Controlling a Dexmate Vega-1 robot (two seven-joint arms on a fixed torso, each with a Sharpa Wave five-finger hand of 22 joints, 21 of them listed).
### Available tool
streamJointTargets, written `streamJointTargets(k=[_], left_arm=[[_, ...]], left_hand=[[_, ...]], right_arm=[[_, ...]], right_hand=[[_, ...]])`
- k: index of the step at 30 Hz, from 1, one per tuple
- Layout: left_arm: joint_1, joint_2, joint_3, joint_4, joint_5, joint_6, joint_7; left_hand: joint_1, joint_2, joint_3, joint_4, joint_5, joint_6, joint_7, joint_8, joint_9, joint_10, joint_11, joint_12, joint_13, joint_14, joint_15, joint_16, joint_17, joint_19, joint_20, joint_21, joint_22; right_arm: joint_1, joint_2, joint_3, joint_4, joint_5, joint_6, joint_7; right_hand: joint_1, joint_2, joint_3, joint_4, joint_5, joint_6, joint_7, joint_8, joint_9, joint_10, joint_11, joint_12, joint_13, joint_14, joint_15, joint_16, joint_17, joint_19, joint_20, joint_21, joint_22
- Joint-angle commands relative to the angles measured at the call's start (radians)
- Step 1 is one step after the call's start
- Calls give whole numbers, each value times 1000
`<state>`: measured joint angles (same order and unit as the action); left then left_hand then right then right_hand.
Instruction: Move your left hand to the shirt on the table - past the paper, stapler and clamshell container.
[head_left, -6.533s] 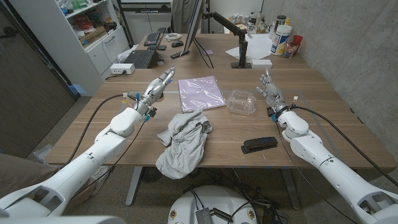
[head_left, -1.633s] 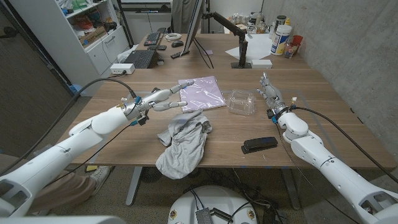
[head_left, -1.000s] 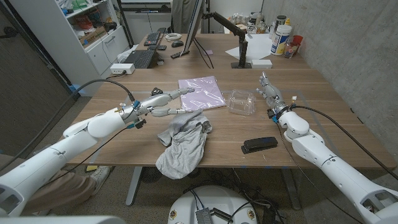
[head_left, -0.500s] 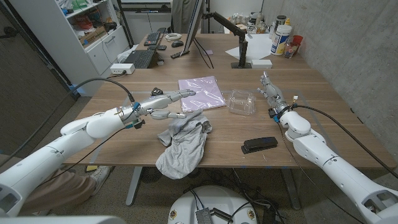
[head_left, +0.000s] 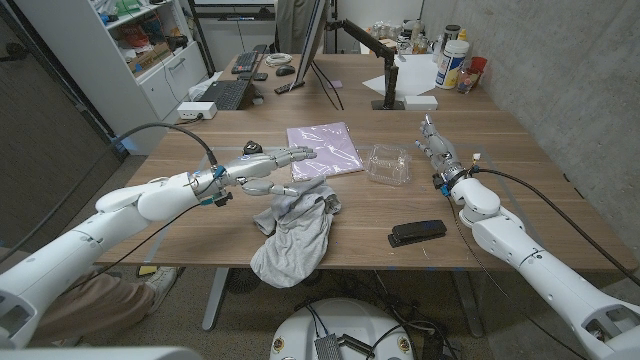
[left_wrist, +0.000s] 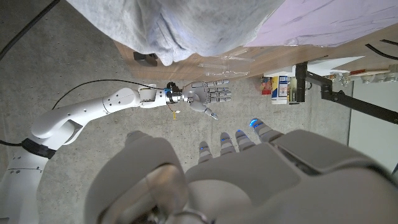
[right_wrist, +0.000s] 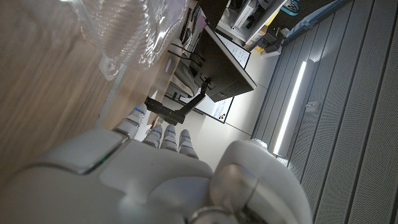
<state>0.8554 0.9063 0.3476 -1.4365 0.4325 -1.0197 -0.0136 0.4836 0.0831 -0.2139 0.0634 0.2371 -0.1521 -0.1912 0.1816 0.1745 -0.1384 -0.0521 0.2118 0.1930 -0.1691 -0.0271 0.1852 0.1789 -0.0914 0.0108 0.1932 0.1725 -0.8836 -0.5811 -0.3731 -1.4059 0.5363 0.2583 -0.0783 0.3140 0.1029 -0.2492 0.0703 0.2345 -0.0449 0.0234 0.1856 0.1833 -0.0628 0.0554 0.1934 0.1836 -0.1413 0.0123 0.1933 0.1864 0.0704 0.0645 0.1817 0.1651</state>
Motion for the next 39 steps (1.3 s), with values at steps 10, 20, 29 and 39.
streamJointTargets(k=[10,20,29,39], left_arm=[[-27,-33,-16,38,226,-93,175],[-44,-20,-1,28,334,-107,270],[-57,6,28,17,358,-96,299],[-65,26,45,19,369,-114,332]], left_hand=[[7,-7,-8,-4,8,15,-1,7,5,-7,-6,4,5,-59,-38,4,5,-2,-6,0,3],[5,-8,-9,-4,10,22,-1,9,5,-1,-4,7,5,-57,-38,5,5,0,-6,1,3],[4,-8,-10,-3,11,29,0,11,5,0,-5,7,5,-56,-38,5,5,0,-6,1,3],[4,-9,-12,-4,13,51,-2,17,5,12,-7,12,5,-49,-42,7,5,9,-7,3,3]], right_arm=[[0,5,2,11,6,-5,-7],[1,4,3,13,6,-2,-4],[-2,4,5,12,10,-4,-6],[-3,6,5,18,11,-1,-7]], right_hand=[[6,4,-5,0,0,-3,-1,7,3,-3,0,0,4,-8,-1,0,4,-4,-4,3,4],[6,4,-4,0,-1,-3,-2,7,3,-3,1,1,4,-10,-2,0,4,-6,-5,3,4],[6,4,-4,0,-1,-2,-2,7,3,-3,0,1,4,-10,0,0,4,-6,-5,4,4],[6,5,-4,0,-2,-3,-2,7,3,-4,1,1,4,-11,-1,0,4,-7,-4,4,4]])
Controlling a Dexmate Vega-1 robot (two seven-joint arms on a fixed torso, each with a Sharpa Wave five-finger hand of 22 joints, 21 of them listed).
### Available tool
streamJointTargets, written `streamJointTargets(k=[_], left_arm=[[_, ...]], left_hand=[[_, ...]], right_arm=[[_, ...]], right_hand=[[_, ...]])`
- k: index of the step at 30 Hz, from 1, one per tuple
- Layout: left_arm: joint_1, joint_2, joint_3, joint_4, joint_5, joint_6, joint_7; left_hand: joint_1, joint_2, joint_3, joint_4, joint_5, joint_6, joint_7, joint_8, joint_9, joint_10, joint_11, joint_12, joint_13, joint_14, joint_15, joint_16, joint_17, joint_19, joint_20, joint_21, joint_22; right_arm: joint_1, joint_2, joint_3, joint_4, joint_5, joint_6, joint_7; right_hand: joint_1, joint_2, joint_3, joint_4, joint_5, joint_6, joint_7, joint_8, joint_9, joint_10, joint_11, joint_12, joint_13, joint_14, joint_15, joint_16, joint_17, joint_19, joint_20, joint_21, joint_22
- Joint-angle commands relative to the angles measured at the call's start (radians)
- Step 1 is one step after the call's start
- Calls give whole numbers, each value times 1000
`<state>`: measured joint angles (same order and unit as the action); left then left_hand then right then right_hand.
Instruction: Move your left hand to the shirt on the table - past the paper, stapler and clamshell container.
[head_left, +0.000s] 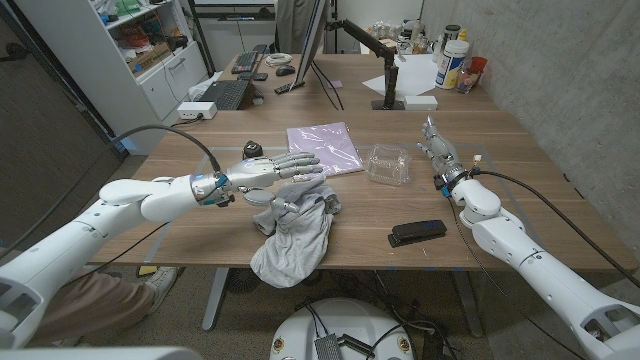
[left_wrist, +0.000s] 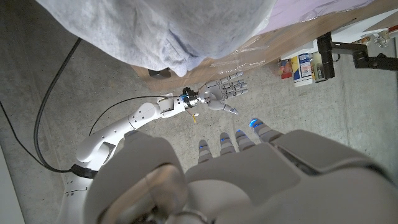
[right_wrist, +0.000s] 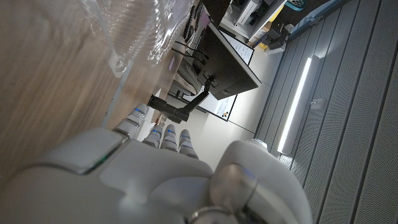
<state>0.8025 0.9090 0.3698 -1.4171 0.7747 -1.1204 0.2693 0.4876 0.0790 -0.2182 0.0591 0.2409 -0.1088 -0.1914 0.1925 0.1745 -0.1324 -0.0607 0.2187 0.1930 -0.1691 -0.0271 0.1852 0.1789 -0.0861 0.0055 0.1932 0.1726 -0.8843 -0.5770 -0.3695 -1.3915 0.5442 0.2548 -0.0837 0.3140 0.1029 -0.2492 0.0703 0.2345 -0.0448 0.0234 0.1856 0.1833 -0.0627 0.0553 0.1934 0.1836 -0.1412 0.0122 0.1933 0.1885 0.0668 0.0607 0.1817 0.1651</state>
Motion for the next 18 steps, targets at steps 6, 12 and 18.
streamJointTargets(k=[6,12,18], left_arm=[[-13,38,29,-2,52,-11,66],[-20,40,41,0,78,-9,99],[-34,39,59,19,119,-25,156]], left_hand=[[1,-4,-7,0,11,11,-3,6,4,8,2,6,5,-50,-43,6,5,5,-3,3,3],[3,-4,-7,-1,12,19,-3,8,4,9,2,6,5,-53,-44,4,5,5,-5,3,3],[11,-2,-5,-6,16,37,-5,12,5,13,-5,7,5,-52,-51,4,4,8,-10,3,2]], right_arm=[[-1,3,2,7,5,0,-3],[4,5,0,13,3,6,1],[1,5,0,10,2,7,1]], right_hand=[[7,5,-4,0,-2,-3,-2,6,3,-2,1,1,4,-9,-3,0,1,-3,0,4,4],[6,4,-4,0,-3,-5,-2,6,3,-1,1,2,4,-8,-3,1,1,0,0,5,4],[7,5,-4,0,-3,-6,-2,6,3,0,-6,2,4,-7,-7,1,1,1,2,6,4]])
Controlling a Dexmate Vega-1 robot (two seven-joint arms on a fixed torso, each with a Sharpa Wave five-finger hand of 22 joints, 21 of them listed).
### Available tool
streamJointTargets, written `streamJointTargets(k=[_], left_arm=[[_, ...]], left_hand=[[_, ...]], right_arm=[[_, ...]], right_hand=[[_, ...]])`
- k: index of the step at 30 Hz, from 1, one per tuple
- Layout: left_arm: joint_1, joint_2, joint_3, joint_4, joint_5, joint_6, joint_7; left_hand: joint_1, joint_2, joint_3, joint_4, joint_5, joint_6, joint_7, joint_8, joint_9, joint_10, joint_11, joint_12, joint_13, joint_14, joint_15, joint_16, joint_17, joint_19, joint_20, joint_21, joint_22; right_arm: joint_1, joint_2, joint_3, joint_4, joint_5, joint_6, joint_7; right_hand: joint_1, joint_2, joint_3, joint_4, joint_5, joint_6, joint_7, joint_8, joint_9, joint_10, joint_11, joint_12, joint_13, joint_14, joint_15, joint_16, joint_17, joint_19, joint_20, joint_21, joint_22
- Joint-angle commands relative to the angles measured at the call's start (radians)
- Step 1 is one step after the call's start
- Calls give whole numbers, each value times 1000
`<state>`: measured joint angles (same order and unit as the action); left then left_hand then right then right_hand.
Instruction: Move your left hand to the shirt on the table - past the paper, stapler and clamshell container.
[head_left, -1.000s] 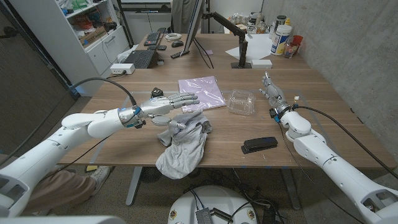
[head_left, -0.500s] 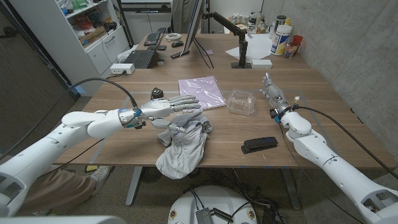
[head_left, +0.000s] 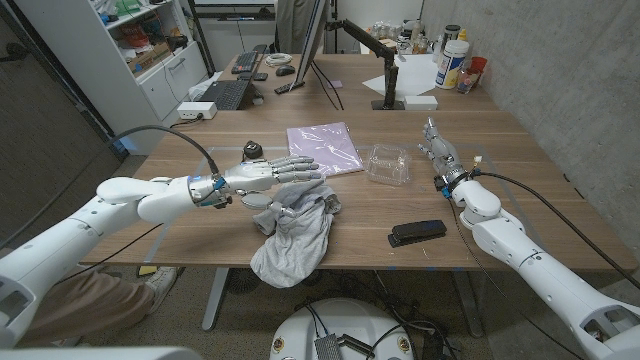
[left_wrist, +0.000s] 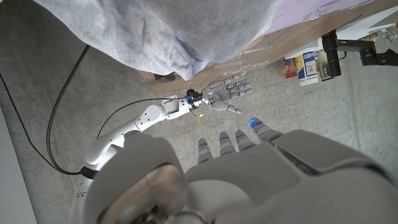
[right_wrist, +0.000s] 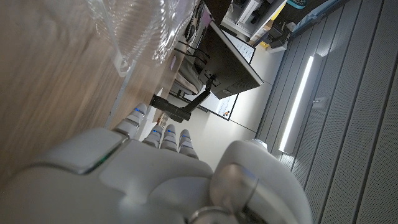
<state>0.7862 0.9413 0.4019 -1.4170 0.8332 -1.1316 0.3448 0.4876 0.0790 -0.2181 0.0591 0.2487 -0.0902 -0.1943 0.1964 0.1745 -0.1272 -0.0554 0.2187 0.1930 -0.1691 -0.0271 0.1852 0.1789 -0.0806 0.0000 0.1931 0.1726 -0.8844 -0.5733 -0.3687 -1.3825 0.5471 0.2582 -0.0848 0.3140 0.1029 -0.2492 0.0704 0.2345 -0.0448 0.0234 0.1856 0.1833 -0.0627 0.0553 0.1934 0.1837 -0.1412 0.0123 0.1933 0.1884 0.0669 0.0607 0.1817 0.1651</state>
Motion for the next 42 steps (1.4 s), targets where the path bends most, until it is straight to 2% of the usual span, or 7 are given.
streamJointTargets(k=[1,28,42], left_arm=[[-21,3,30,19,75,-11,94],[-100,5,158,68,136,14,193],[-124,14,203,66,158,26,235]], left_hand=[[12,-2,-4,-7,9,20,-4,8,5,9,-9,8,5,-51,-55,5,4,5,-7,4,2],[50,1,8,-30,20,42,0,5,5,17,-11,8,5,-42,-58,4,3,18,-10,4,2],[70,8,17,-42,21,100,10,18,5,39,-8,15,5,-29,-58,7,3,28,-9,4,2]], right_arm=[[-1,0,0,-1,0,3,1],[4,9,-3,13,5,1,1],[3,8,-4,11,8,1,7]], right_hand=[[7,5,-3,0,-3,-6,-2,6,3,1,-8,3,4,-7,-8,1,1,1,2,6,4],[6,8,-2,1,-5,-3,-2,7,3,1,-8,3,4,-8,-10,1,2,-1,5,6,4],[6,8,-2,1,-6,-1,-2,8,3,-1,-6,2,4,-9,-8,1,2,-3,7,5,4]])
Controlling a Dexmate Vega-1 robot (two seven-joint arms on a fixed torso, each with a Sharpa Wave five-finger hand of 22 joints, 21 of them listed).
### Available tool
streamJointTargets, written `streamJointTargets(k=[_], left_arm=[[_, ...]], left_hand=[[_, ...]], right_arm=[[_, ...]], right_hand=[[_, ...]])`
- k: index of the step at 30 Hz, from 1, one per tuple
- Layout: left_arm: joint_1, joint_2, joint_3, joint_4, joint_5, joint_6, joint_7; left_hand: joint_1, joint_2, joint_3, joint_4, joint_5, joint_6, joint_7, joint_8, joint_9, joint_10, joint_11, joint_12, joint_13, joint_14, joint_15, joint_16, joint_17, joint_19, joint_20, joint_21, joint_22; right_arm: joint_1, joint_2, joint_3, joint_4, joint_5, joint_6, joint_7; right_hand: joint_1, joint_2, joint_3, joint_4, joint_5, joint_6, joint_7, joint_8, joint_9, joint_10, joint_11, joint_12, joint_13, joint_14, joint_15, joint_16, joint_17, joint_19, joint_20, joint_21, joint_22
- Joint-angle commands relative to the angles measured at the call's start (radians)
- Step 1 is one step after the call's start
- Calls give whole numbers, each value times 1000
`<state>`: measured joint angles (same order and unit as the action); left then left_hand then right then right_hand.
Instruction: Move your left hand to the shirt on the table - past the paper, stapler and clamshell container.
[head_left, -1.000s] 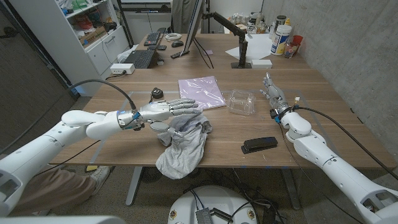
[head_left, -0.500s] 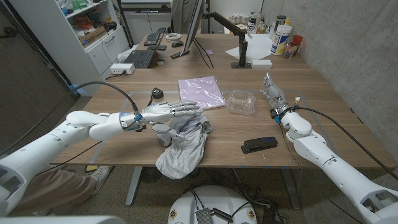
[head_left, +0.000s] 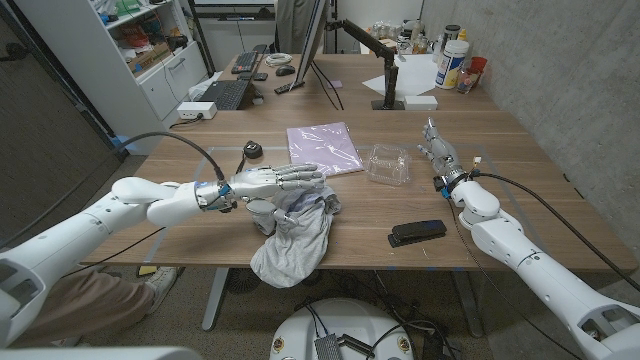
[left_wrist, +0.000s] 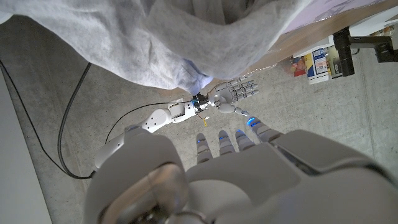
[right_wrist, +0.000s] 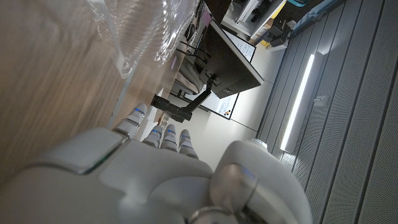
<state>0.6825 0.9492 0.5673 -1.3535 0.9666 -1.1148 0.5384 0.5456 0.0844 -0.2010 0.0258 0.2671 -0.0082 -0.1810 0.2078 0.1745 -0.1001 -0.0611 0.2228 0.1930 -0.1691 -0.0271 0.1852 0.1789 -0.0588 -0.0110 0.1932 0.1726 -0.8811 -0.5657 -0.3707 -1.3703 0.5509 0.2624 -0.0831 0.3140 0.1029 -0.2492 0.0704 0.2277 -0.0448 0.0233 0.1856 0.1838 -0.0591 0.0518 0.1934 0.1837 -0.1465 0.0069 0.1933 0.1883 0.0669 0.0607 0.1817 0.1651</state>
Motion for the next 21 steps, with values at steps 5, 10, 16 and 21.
streamJointTargets(k=[5,10,16,21], left_arm=[[-25,8,46,1,34,17,58],[-33,10,57,2,45,24,79],[-49,12,79,5,62,25,94],[-59,10,94,9,69,29,105]], left_hand=[[15,3,2,-11,3,26,-4,7,5,18,-3,13,5,-24,-63,8,3,10,1,5,2],[17,4,3,-12,3,27,-4,7,5,20,-4,13,5,-24,-61,7,3,11,1,5,2],[20,5,4,-14,2,29,-4,5,5,20,-4,13,5,-23,-62,7,3,11,1,5,2],[22,5,5,-15,2,29,-3,3,5,22,-4,13,5,-24,-61,6,3,12,1,4,2]], right_arm=[[-2,0,-2,-3,5,-5,5],[-2,0,-2,-4,3,-5,2],[-2,-1,-1,-4,1,-1,3],[-3,-5,0,-10,3,-9,0]], right_hand=[[6,8,-1,1,1,-1,-2,8,3,-5,-2,2,4,-4,-1,1,2,-3,7,5,4],[6,8,-1,1,1,-1,-2,7,3,-5,-3,1,4,-5,-1,1,2,-3,7,5,4],[6,9,-1,1,0,-1,-2,7,3,-4,-2,2,4,-5,0,1,2,-3,7,5,4],[6,9,-1,1,0,-1,-2,8,3,-5,-2,2,4,-6,-1,1,2,-3,7,5,4]])
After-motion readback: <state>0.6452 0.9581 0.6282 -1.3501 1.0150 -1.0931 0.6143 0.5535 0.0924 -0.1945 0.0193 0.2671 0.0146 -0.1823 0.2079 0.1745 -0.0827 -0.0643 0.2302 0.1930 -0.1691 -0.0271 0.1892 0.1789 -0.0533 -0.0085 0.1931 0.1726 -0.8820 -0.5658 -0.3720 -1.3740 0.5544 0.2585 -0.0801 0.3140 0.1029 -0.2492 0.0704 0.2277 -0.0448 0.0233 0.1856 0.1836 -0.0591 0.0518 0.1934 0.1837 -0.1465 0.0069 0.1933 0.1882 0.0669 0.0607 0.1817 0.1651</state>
